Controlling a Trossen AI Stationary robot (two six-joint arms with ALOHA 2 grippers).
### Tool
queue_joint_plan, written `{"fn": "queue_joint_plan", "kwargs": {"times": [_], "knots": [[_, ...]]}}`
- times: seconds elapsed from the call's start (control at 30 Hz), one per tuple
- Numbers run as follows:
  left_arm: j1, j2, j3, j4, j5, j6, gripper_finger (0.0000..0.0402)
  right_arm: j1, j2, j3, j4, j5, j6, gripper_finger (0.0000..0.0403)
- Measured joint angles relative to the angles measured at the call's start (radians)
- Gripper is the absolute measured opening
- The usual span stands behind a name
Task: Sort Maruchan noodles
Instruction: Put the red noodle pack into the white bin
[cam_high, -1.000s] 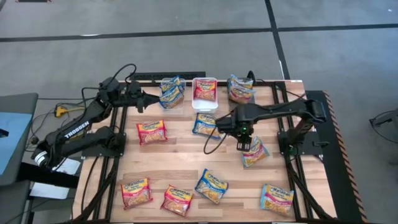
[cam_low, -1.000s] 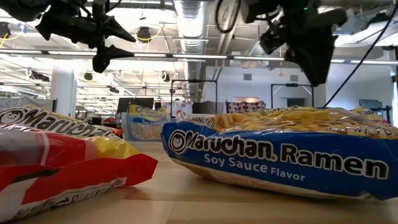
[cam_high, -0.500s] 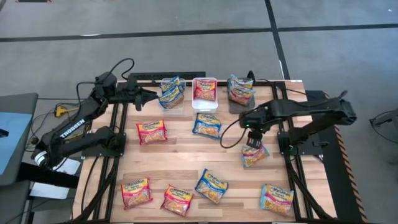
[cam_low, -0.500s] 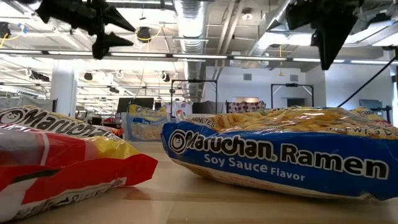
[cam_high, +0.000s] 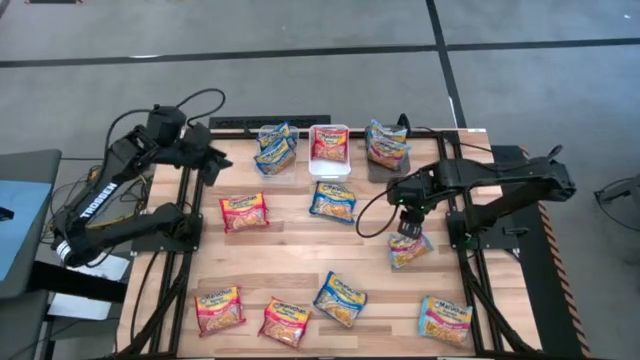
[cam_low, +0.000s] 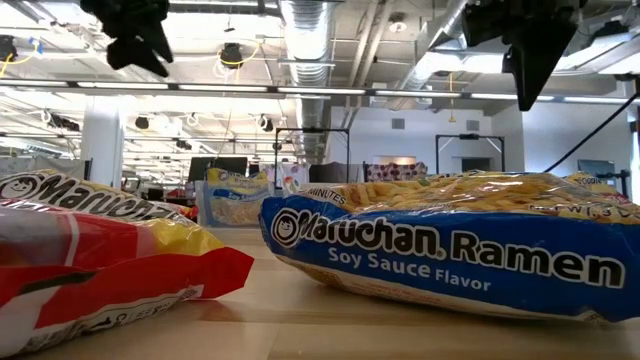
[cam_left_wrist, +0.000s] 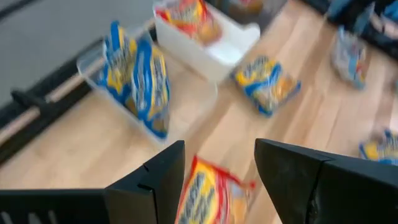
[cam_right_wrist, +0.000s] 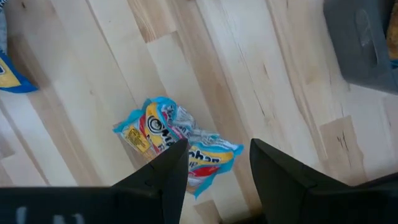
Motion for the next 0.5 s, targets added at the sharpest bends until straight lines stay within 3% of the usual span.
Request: {"fn": "queue_joint_plan", "kwargs": {"times": [0.23,0.5], "knots": [[-0.024,0.000,-0.002,-0.214,0.044,0.093,0.0183,0.000,0.018,-0.001,-0.010,-0.001,-0.001,0.0195],[-0.113,-0.018,-0.102,-0.179,0.046,0.063,0.0183,0.000,0.018,0.000,-0.007,-0.001,0.000,0.0195]]}}
